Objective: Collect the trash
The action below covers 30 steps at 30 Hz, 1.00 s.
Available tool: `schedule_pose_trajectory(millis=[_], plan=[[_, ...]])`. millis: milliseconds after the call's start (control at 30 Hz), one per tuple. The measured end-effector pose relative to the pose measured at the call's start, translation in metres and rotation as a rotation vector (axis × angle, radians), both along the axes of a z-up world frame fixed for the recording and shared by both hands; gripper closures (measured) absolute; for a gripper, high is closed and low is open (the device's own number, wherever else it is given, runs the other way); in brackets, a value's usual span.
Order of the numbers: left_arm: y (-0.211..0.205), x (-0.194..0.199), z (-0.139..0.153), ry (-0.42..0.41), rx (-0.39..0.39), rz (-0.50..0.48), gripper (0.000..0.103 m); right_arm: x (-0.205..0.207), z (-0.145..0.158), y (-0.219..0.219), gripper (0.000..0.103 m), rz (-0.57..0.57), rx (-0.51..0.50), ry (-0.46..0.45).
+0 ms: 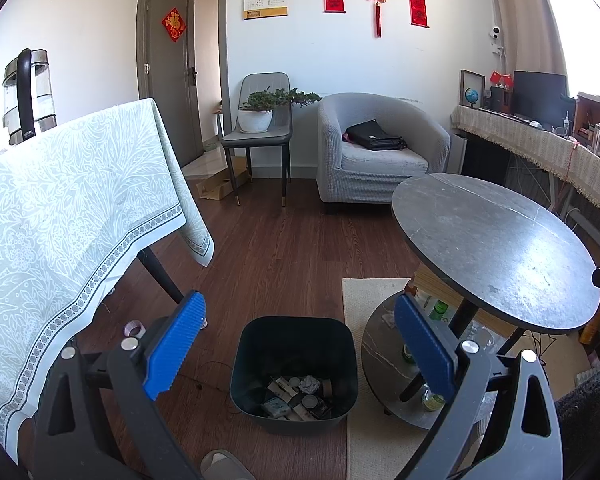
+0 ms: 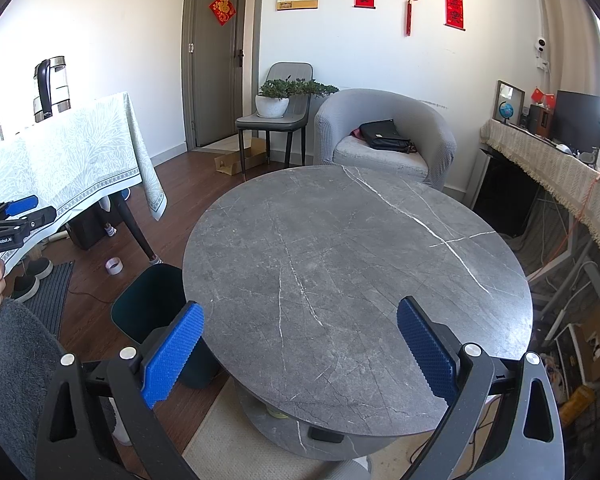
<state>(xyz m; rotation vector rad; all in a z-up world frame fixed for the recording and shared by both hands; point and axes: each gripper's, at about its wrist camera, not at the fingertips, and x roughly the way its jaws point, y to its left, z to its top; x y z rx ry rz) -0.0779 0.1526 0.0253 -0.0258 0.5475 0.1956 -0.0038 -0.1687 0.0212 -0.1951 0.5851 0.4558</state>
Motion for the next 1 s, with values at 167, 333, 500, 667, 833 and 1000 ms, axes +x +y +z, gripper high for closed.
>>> schedule_pose_trajectory(millis=[167,333,500,667,833,1000], plan=[[0.0000,0.0000,0.0001,0.000,-0.002,0.000,0.006,0.0000,0.0002,0.0002,0.005,0.000,0.001,-0.002],[-0.0002,0.0001,0.0002,0.000,-0.002,-0.001,0.006,-0.0002,0.0002,0.0003,0.005,0.000,0.000,-0.001],[0.0002,-0.0001,0.0001,0.000,-0.003,0.001,0.006,-0.0003,0.0001,0.0005,0.005,0.000,0.001,-0.001],[0.0001,0.0000,0.0004,0.000,-0.001,0.000,0.006,-0.0004,0.0002,0.0012,0.005,0.000,-0.001,-0.001],[0.0006,0.0000,0.0003,0.001,-0.005,0.000,0.006,-0.0003,0.0002,0.0018,0.005,0.000,-0.001,0.000],[-0.0013,-0.0011,-0.0016,0.001,-0.009,-0.002,0.006,-0.0006,0.0003,0.0020,0.005,0.000,-0.001,-0.001]])
